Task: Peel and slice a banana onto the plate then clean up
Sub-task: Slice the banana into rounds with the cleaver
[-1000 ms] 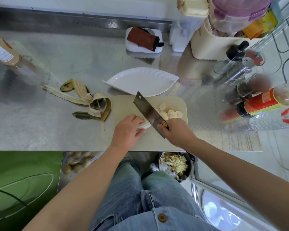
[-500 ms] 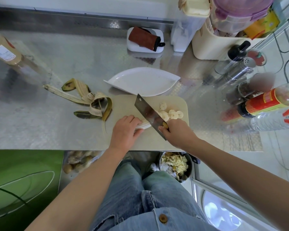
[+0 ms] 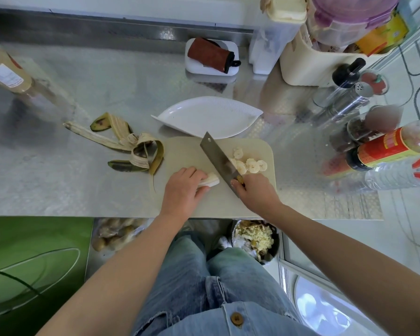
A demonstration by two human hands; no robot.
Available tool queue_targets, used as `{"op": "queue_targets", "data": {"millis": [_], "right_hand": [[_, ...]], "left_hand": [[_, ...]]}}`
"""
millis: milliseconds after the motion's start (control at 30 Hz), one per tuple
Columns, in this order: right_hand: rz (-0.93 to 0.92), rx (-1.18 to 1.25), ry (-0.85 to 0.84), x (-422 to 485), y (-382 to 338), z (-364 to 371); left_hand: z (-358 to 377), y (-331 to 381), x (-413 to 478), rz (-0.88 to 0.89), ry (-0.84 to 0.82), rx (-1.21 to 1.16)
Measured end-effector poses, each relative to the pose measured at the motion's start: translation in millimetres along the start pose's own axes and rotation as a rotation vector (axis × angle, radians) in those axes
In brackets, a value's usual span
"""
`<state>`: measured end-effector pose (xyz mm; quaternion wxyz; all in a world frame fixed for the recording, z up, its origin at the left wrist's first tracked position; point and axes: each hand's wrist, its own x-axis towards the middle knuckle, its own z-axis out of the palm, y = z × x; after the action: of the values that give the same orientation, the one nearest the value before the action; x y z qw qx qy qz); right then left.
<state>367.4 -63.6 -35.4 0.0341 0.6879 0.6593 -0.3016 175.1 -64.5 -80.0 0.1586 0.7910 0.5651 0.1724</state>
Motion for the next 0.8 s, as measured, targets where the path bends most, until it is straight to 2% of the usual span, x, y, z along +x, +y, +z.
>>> {"op": "queue_targets", "data": {"millis": [233,400,800], "right_hand": [[-0.064,0.033,0.021,0,6,-13],[-0.084,-0.006,-0.035,-4,2,-22],[-0.037,-0.098,-0.079,-11,-7,-12]], "left_hand": [[0,2,1,-0.011,-0.003,-0.01],[1,1,1,-0.012,-0.008,0.002],[0,2,2,0.009,-0.009,0.007]]}}
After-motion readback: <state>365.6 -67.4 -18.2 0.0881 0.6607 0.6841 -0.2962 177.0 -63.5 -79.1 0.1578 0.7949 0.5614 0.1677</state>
